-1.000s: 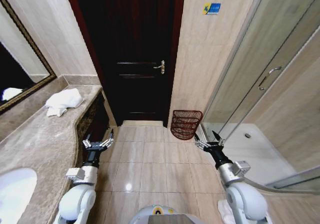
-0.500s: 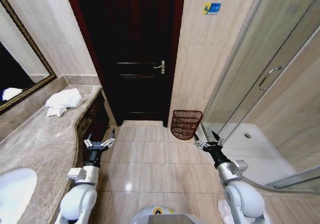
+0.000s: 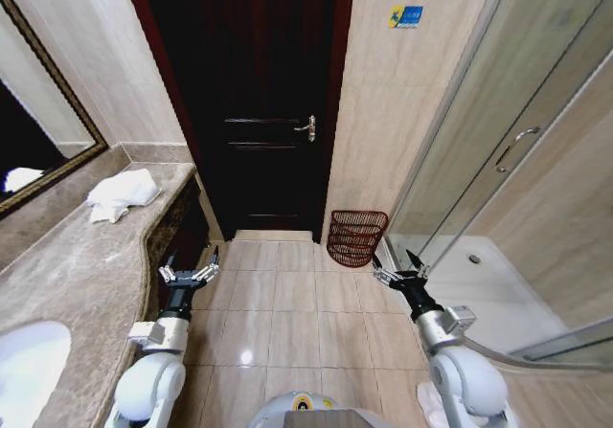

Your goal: Discard the used towel into the hamper.

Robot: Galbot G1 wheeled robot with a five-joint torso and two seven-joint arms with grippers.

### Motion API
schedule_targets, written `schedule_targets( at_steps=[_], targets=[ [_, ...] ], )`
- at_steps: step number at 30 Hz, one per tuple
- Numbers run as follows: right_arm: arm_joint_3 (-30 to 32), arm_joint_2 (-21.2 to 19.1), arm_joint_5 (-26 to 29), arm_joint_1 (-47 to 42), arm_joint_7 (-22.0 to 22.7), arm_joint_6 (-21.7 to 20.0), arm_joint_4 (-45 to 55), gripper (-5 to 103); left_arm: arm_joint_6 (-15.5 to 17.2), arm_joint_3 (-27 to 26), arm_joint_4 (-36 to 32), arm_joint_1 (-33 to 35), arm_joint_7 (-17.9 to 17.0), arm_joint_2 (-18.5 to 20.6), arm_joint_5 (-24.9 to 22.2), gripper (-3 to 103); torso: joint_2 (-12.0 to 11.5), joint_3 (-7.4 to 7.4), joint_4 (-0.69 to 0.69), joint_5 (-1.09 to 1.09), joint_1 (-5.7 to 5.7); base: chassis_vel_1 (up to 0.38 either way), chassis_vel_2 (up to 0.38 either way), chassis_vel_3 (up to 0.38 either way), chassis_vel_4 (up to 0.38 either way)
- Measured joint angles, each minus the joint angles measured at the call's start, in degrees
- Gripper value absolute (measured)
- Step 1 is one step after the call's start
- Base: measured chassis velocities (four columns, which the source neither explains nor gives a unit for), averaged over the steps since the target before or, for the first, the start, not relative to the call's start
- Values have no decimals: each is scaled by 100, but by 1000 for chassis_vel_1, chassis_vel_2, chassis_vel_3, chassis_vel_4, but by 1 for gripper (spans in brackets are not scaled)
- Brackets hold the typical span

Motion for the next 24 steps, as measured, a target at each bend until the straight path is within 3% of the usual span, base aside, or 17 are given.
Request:
schedule_targets(
  at_steps=[11,24],
  targets=[
    [-30,20,-2,26,-62,95,-44,100,-28,-2,44,-3,-5,-8,2,100,1,-1,0,0,-2,-14,11,9,-10],
    [-25,14,1,27,-85,113,-102,100,-52,21,77,-26,-10,-42,37,100,0,1,0,0,2,-139,131,141,-138]
  ],
)
